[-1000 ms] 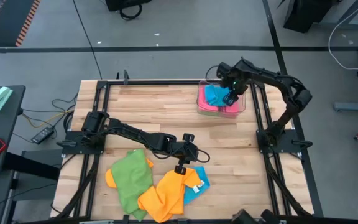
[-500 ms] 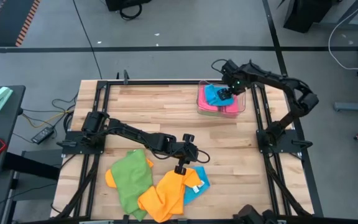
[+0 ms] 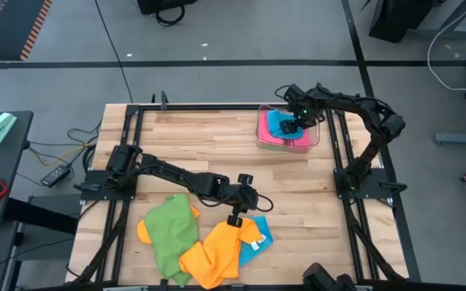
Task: Fold microfiber towels
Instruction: Adjust the blue towel in the bin
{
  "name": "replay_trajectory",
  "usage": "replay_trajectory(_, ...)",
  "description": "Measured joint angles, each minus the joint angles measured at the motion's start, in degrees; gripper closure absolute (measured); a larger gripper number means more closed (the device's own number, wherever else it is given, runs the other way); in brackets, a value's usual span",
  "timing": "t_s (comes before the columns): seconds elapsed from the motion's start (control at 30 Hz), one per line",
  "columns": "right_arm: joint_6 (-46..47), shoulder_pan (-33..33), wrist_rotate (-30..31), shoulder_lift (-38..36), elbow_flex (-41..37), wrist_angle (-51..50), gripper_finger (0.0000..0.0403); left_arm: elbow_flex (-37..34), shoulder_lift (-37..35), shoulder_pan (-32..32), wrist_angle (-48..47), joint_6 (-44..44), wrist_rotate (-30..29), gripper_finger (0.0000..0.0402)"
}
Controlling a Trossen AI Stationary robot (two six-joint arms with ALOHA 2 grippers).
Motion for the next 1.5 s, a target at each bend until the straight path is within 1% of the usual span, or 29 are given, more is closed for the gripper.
replay_trajectory(0.13, -0.6, 0.0, 0.0, 0.0, 0.0, 2.2, 0.0187, 0.0, 0.0, 0.0, 0.0, 0.0, 0.0, 0.034)
replay_trajectory(0.23, -1.0, 0.0, 0.0, 0.0, 0.0, 2.8, 0.0219, 0.0, 0.0, 0.0, 0.0, 0.0, 0.0, 0.0341)
replay_trajectory(0.37, -1.0, 0.0, 0.0, 0.0, 0.0, 2.9, 0.0279, 0.0, 0.0, 0.0, 0.0, 0.0, 0.0, 0.0347)
replay_trajectory(0.53, -1.7, 0.0, -2.1, 0.0, 0.0, 2.9, 0.0371, 0.0, 0.0, 0.0, -0.1, 0.0, 0.0, 0.0347)
replay_trajectory(0.6, -2.9, 0.0, -3.0, -0.3, 0.0, 2.7, 0.039, 0.0, 0.0, 0.0, -0.1, 0.0, 0.0, 0.0345)
replay_trajectory(0.87, -3.7, -0.4, -3.3, -4.9, 0.0, 2.6, 0.0393, 0.0, 0.0, 0.0, -0.1, 0.0, 0.0, 0.0343)
replay_trajectory(1.03, -2.8, -0.4, -5.0, -8.8, 0.0, 2.6, 0.0394, 0.0, 0.0, 0.0, 0.0, 0.0, 0.0, 0.0349)
replay_trajectory(1.17, -2.0, -0.4, -5.3, -10.6, 0.0, 2.2, 0.0394, 0.0, 0.0, 0.0, 0.0, 0.0, 0.0, 0.0346)
replay_trajectory(1.37, -1.0, -0.4, -5.2, -9.8, 0.0, 1.6, 0.0393, 0.0, 0.0, 0.0, 0.0, 0.0, 0.0, 0.034)
replay_trajectory(1.5, -0.5, -0.3, -5.1, -7.8, 0.0, 1.6, 0.0382, 0.0, 0.0, 0.0, 0.0, 0.0, 0.0, 0.0343)
